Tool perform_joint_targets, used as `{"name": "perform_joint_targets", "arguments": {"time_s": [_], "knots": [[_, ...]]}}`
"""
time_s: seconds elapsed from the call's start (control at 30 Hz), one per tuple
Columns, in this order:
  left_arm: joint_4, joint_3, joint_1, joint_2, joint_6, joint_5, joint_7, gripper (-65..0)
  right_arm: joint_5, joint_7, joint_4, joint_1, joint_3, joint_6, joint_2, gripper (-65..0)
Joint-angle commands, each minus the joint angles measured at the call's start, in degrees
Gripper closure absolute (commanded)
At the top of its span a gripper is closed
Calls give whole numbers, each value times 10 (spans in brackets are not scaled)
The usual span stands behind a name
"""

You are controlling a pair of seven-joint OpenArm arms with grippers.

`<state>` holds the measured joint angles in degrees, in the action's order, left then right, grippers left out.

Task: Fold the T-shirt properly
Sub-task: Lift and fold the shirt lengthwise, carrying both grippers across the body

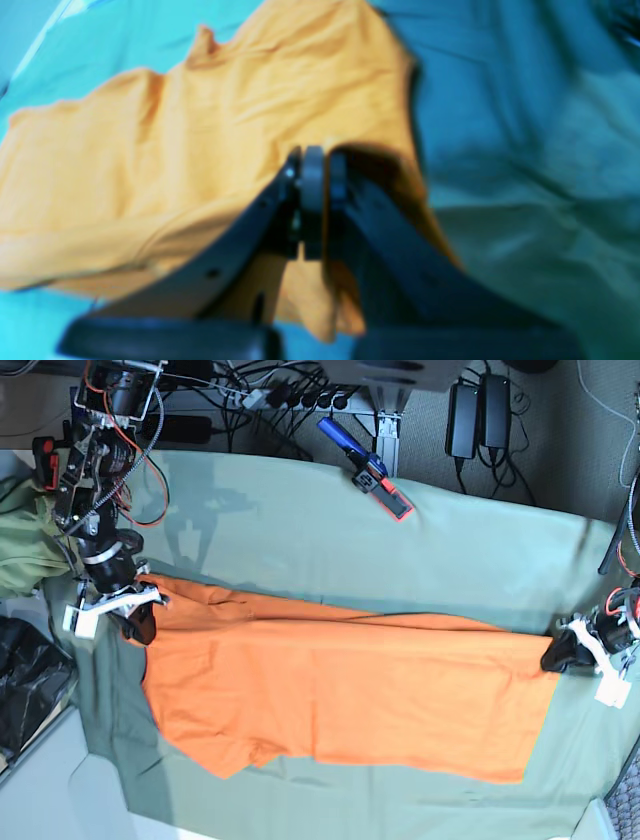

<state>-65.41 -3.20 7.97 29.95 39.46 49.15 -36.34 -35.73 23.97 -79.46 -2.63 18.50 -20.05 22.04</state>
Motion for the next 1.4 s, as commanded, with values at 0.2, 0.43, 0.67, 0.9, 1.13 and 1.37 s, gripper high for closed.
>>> {"name": "perform_joint_targets", "arguments": {"time_s": [0.2,0.43,0.67,0.9,1.13,1.37], "knots": [[29,-5,55,11,5,-2,24,-61,14,-31,59,-68,-13,-3,11,0],[29,-5,55,-5,5,-28,36,-343,14,-36,82,-67,-13,-3,9,0],[29,-5,55,-5,5,-26,28,-348,14,-36,82,-67,-13,-3,8,-405],[29,-59,50,-5,5,24,-49,-348,1,-33,81,-64,45,-3,6,-414],[29,-99,31,-4,5,53,-66,-348,-34,24,82,-52,146,-3,7,-414],[29,-99,-9,-5,5,64,-49,-348,-60,30,83,5,152,3,-9,-414]]}}
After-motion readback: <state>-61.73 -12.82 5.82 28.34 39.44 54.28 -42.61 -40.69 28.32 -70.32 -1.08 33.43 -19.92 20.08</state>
